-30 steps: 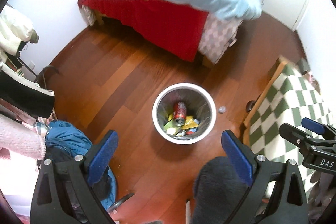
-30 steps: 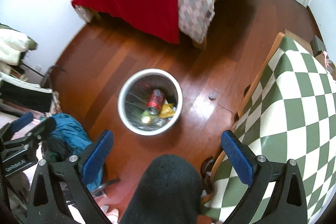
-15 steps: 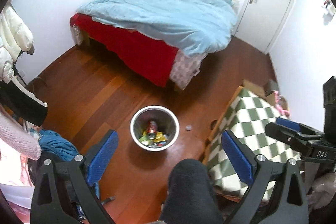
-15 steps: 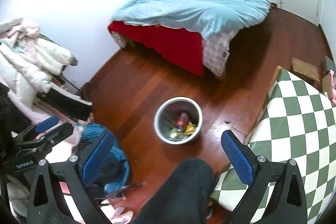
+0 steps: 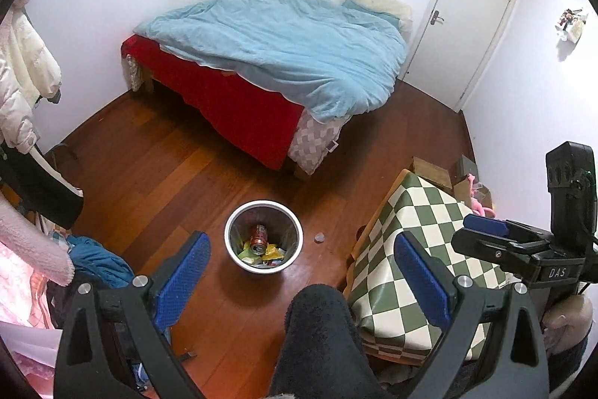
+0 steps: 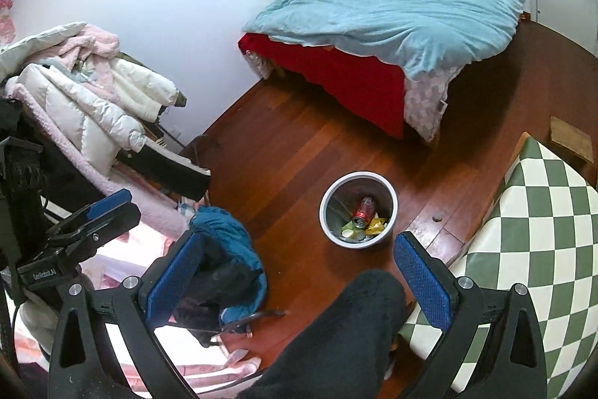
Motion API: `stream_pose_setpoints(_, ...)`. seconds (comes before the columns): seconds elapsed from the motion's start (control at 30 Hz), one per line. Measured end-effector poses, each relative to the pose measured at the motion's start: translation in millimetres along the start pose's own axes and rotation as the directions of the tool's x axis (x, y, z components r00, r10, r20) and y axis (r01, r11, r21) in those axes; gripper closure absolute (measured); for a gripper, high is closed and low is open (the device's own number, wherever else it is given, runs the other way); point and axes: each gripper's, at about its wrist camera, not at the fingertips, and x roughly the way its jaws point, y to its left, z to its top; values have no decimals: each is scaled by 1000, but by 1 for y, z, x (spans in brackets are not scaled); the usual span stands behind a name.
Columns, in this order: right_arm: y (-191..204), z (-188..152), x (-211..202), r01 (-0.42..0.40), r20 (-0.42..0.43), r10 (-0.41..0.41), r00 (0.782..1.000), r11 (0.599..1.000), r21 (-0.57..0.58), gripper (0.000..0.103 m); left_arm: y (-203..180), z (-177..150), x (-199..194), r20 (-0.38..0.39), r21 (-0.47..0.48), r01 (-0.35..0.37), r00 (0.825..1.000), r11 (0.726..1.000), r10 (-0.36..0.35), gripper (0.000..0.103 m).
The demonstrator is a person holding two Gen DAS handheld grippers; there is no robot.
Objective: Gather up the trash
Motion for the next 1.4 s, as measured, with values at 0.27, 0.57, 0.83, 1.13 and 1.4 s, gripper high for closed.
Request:
stream_pose_setpoints(0.27,5,-2,3,-23,-23,22,999,1000,-7,0,1,-6,-1,-4,-12,17,1000,1000,-17,3)
stream_pose_setpoints(0.57,5,-4,4,-34,-31,33,999,999,-10,0,4,-11,-2,-8,-19,38,999,999,-38,2)
stream_pose_setpoints(0.83,9,-7,7,-54,-46,54,997,999,0,0,4,-12,-2,-14,-19,50,999,999,-51,1)
stream_pose_setpoints(1.13,11,-9,5,-55,-49,54,997,998,-11,0,4,-11,-1,-20,-17,68,997,998,-69,1)
stream_pose_setpoints(1.4,12,-10,3,-56,-47,56,997,998,-14,0,1,-12,0,-22,-15,74,997,997,-75,1)
